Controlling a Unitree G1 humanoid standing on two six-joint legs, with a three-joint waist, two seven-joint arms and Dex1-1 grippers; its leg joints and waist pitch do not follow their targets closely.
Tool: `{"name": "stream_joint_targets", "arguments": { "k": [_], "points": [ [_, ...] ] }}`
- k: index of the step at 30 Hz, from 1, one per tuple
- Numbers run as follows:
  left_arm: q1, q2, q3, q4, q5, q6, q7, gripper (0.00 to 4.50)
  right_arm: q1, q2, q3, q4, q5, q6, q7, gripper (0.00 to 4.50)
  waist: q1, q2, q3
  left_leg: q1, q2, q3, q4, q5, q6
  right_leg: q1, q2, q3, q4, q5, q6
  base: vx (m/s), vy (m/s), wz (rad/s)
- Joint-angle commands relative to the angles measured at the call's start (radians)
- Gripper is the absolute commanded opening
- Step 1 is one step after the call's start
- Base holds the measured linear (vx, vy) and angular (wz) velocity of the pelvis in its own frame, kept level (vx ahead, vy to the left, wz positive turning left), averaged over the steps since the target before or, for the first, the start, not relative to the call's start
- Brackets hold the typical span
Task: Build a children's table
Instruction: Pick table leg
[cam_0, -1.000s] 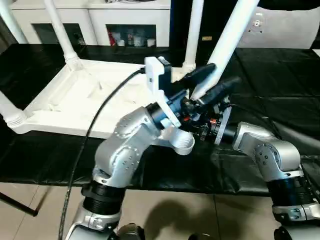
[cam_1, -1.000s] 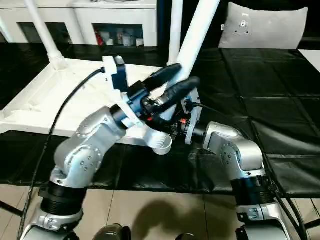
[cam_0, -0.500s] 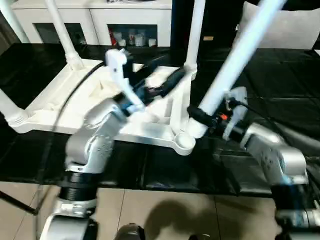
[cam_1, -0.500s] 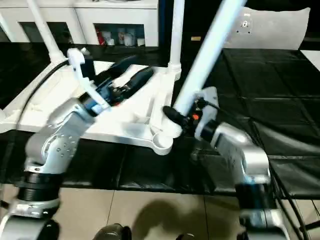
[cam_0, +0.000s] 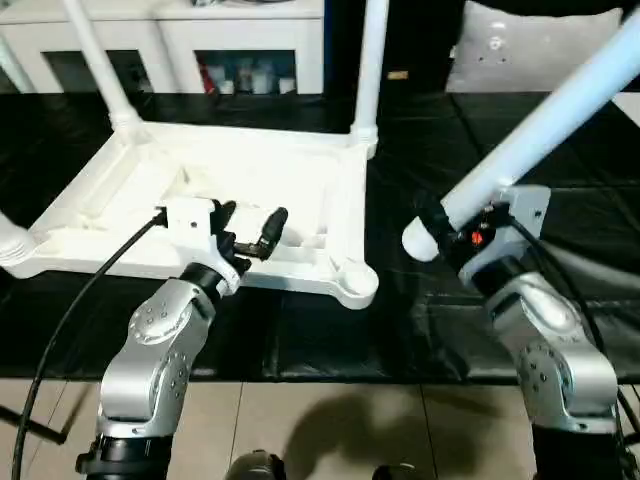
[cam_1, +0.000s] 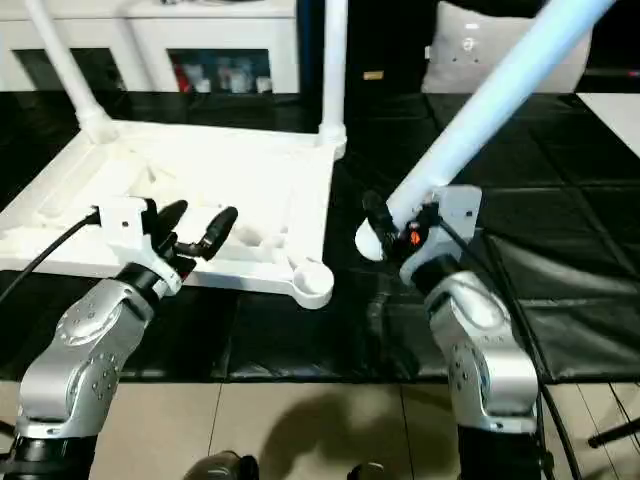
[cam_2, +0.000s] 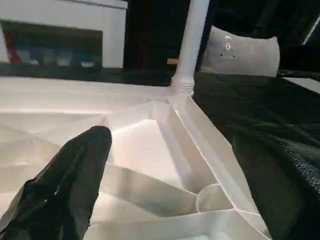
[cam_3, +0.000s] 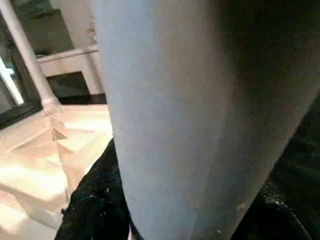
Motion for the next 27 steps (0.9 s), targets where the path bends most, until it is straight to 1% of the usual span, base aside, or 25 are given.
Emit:
{"name": "stream_joint_targets", "arguments": {
  "k": [1, 3, 5, 6, 7, 8, 9, 10, 11, 12, 13, 14, 15, 16, 17, 18, 19, 20, 21, 22, 23, 24, 25, 26, 27],
  "points": [
    [0.013, 0.0, -0.016, -0.021, 0.019, -0.004, 0.02, 4.34, 0.03, 0.011, -0.024, -0.048, 0.016, 0.038, -0.03, 1.91, -0.006, 0.0, -0.055, 0.026, 0.042, -0.026, -0.087, -0.358, -0.03, 0.028, -0.069, 0.047, -0.105, -0.438, -0.043, 0.0, 0.0, 0.0],
    [0.015, -0.001, -0.027, -0.032, 0.025, 0.001, 0.021, 4.34, 0.047, 0.018, -0.038, -0.065, 0.031, 0.061, -0.04, 1.91, -0.005, 0.001, -0.057, 0.025, 0.042, -0.027, -0.088, -0.349, -0.027, 0.028, -0.067, 0.048, -0.103, -0.412, -0.044, 0.0, 0.0, 0.0],
    [0.019, -0.013, -0.024, -0.05, 0.014, 0.015, 0.023, 4.34, 0.063, 0.036, -0.052, -0.062, 0.043, 0.053, -0.061, 1.91, -0.003, 0.003, -0.059, 0.023, 0.042, -0.027, -0.087, -0.337, -0.025, 0.03, -0.068, 0.047, -0.101, -0.39, -0.054, 0.0, 0.0, 0.0],
    [0.019, -0.014, -0.024, -0.049, 0.014, 0.015, 0.022, 4.34, 0.064, 0.039, -0.053, -0.061, 0.045, 0.054, -0.066, 1.91, -0.002, 0.0, -0.061, 0.021, 0.039, -0.023, -0.085, -0.321, -0.014, 0.032, -0.076, 0.05, -0.1, -0.386, -0.066, 0.0, 0.0, 0.0],
    [0.019, -0.016, -0.024, -0.048, 0.016, 0.015, 0.022, 4.34, 0.064, 0.046, -0.058, -0.059, 0.053, 0.064, -0.078, 1.91, 0.001, -0.002, -0.06, 0.015, 0.035, -0.019, -0.082, -0.301, 0.009, 0.036, -0.087, 0.056, -0.102, -0.392, -0.079, 0.0, 0.0, 0.0],
    [0.019, -0.016, -0.025, -0.047, 0.02, 0.013, 0.023, 4.34, 0.063, 0.05, -0.058, -0.06, 0.058, 0.077, -0.087, 1.91, 0.004, -0.01, -0.062, 0.009, 0.032, -0.015, -0.077, -0.265, 0.04, 0.043, -0.1, 0.064, -0.104, -0.404, -0.092, 0.0, 0.0, 0.0],
    [0.018, -0.016, -0.025, -0.046, 0.021, 0.008, 0.022, 4.34, 0.061, 0.051, -0.053, -0.061, 0.056, 0.088, -0.093, 1.91, 0.007, -0.01, -0.062, 0.006, 0.03, -0.014, -0.072, -0.245, 0.057, 0.046, -0.11, 0.069, -0.106, -0.409, -0.098, 0.0, 0.0, 0.0],
    [0.018, -0.017, -0.027, -0.042, 0.027, -0.003, 0.024, 4.34, 0.058, 0.057, -0.048, -0.06, 0.066, 0.104, -0.094, 1.91, 0.016, -0.025, -0.068, -0.001, 0.027, -0.015, -0.058, -0.186, 0.094, 0.059, -0.133, 0.081, -0.107, -0.406, -0.109, 0.0, 0.0, 0.0],
    [0.018, -0.017, -0.028, -0.042, 0.029, -0.005, 0.025, 4.34, 0.057, 0.058, -0.048, -0.059, 0.069, 0.105, -0.093, 1.91, 0.021, -0.02, -0.067, -0.003, 0.029, -0.017, -0.05, -0.168, 0.112, 0.059, -0.15, 0.09, -0.115, -0.414, -0.115, 0.0, 0.0, 0.0],
    [0.022, -0.016, -0.026, -0.046, 0.037, -0.012, 0.037, 4.34, 0.047, 0.049, -0.024, -0.041, 0.037, 0.084, -0.08, 1.91, 0.025, -0.053, -0.068, -0.01, 0.03, -0.021, -0.031, -0.136, 0.143, 0.068, -0.177, 0.105, -0.126, -0.436, -0.116, 0.001, 0.053, 0.04],
    [0.025, -0.017, -0.024, -0.049, 0.038, -0.012, 0.041, 4.34, 0.044, 0.045, -0.016, -0.036, 0.026, 0.078, -0.076, 1.91, 0.038, -0.034, -0.064, -0.006, 0.04, -0.031, -0.027, -0.118, 0.15, 0.063, -0.192, 0.108, -0.13, -0.459, -0.131, 0.001, 0.053, 0.04],
    [0.025, -0.017, -0.024, -0.049, 0.038, -0.012, 0.041, 4.34, 0.044, 0.045, -0.016, -0.036, 0.026, 0.078, -0.076, 1.91, 0.034, -0.027, -0.062, -0.001, 0.043, -0.032, -0.038, -0.125, 0.159, 0.059, -0.177, 0.099, -0.128, -0.466, -0.142, -0.003, 0.072, 0.05],
    [0.042, -0.02, -0.017, -0.073, 0.038, -0.006, 0.05, 4.34, 0.041, 0.04, 0.003, -0.03, 0.022, 0.082, -0.062, 1.91, 0.032, -0.038, -0.065, 0.005, 0.043, -0.024, -0.044, -0.13, 0.164, 0.056, -0.161, 0.091, -0.123, -0.45, -0.143, -0.003, 0.088, 0.07],
    [0.048, -0.021, -0.015, -0.08, 0.039, -0.004, 0.051, 4.34, 0.04, 0.039, 0.01, -0.027, 0.022, 0.078, -0.057, 1.91, 0.032, -0.037, -0.07, 0.013, 0.041, -0.017, -0.051, -0.126, 0.184, 0.053, -0.145, 0.081, -0.11, -0.39, -0.151, -0.003, 0.088, 0.07],
    [0.05, -0.021, -0.014, -0.083, 0.039, -0.004, 0.052, 4.34, 0.039, 0.038, 0.012, -0.026, 0.022, 0.077, -0.056, 1.91, 0.03, -0.037, -0.069, 0.018, 0.039, -0.012, -0.055, -0.13, 0.197, 0.047, -0.139, 0.078, -0.11, -0.37, -0.152, -0.001, 0.097, 0.05],
    [0.073, -0.019, -0.014, -0.098, 0.049, 0.0, 0.059, 4.34, 0.038, 0.035, 0.033, -0.015, 0.005, 0.059, -0.055, 1.91, 0.025, -0.042, -0.065, 0.016, 0.036, -0.009, -0.062, -0.13, 0.222, 0.048, -0.134, 0.072, -0.107, -0.343, -0.148, 0.002, 0.107, 0.01],
    [0.083, -0.017, -0.014, -0.106, 0.053, 0.002, 0.062, 4.34, 0.04, 0.035, 0.041, -0.015, -0.006, 0.049, -0.061, 1.91, 0.025, -0.031, -0.07, 0.023, 0.036, -0.009, -0.066, -0.135, 0.234, 0.047, -0.133, 0.071, -0.106, -0.328, -0.142, 0.002, 0.107, 0.01],
    [0.083, -0.017, -0.014, -0.106, 0.053, 0.002, 0.062, 4.34, 0.04, 0.035, 0.041, -0.015, -0.006, 0.049, -0.061, 1.91, 0.022, -0.033, -0.071, 0.035, 0.032, -0.005, -0.072, -0.148, 0.239, 0.038, -0.119, 0.068, -0.105, -0.305, -0.131, -0.007, 0.119, 0.02],
    [0.098, -0.017, -0.014, -0.123, 0.046, 0.012, 0.063, 4.34, 0.045, 0.033, 0.054, -0.021, -0.013, 0.047, -0.058, 1.91, 0.018, -0.035, -0.07, 0.034, 0.03, -0.004, -0.076, -0.155, 0.244, 0.039, -0.115, 0.066, -0.103, -0.293, -0.125, -0.008, 0.063, 0.01],
    [0.102, -0.017, -0.017, -0.128, 0.045, 0.016, 0.063, 4.34, 0.055, 0.03, 0.061, -0.029, -0.016, 0.047, -0.053, 1.91, 0.017, -0.017, -0.068, 0.031, 0.027, -0.006, -0.085, -0.181, 0.244, 0.042, -0.112, 0.06, -0.103, -0.284, -0.108, -0.017, 0.14, -0.02],
    [0.106, -0.018, -0.021, -0.133, 0.044, 0.019, 0.064, 4.34, 0.066, 0.027, 0.067, -0.037, -0.019, 0.045, -0.049, 1.91, 0.011, -0.023, -0.07, 0.044, 0.03, -0.008, -0.099, -0.219, 0.22, 0.033, -0.085, 0.044, -0.095, -0.275, -0.094, -0.028, 0.151, -0.02],
    [0.106, -0.018, -0.021, -0.133, 0.044, 0.019, 0.064, 4.34, 0.066, 0.027, 0.067, -0.037, -0.019, 0.045, -0.049, 1.91, 0.007, -0.022, -0.069, 0.052, 0.031, -0.01, -0.105, -0.248, 0.201, 0.025, -0.07, 0.037, -0.089, -0.265, -0.089, -0.05, 0.211, -0.01],
    [0.105, -0.01, -0.033, -0.132, 0.048, 0.025, 0.053, 4.34, 0.09, 0.021, 0.071, -0.055, -0.026, 0.036, -0.044, 1.91, -0.004, -0.013, -0.064, 0.056, 0.034, -0.017, -0.121, -0.338, 0.136, 0.017, -0.047, 0.024, -0.078, -0.25, -0.077, -0.04, 0.134, 0.03],
    [0.105, -0.008, -0.036, -0.132, 0.052, 0.026, 0.05, 4.34, 0.097, 0.019, 0.072, -0.059, -0.029, 0.03, -0.045, 1.91, -0.012, -0.01, -0.059, 0.053, 0.037, -0.021, -0.138, -0.477, 0.035, 0.014, -0.043, 0.023, -0.075, -0.249, -0.059, -0.047, 0.11, 0.02],
    [0.107, -0.009, -0.035, -0.131, 0.052, 0.026, 0.05, 4.34, 0.108, 0.022, 0.063, -0.068, -0.02, 0.03, -0.049, 1.91, -0.014, 0.0, -0.058, 0.051, 0.037, -0.028, -0.145, -0.548, -0.021, 0.015, -0.044, 0.023, -0.07, -0.245, -0.048, -0.057, 0.083, -0.01]
  ]
}}
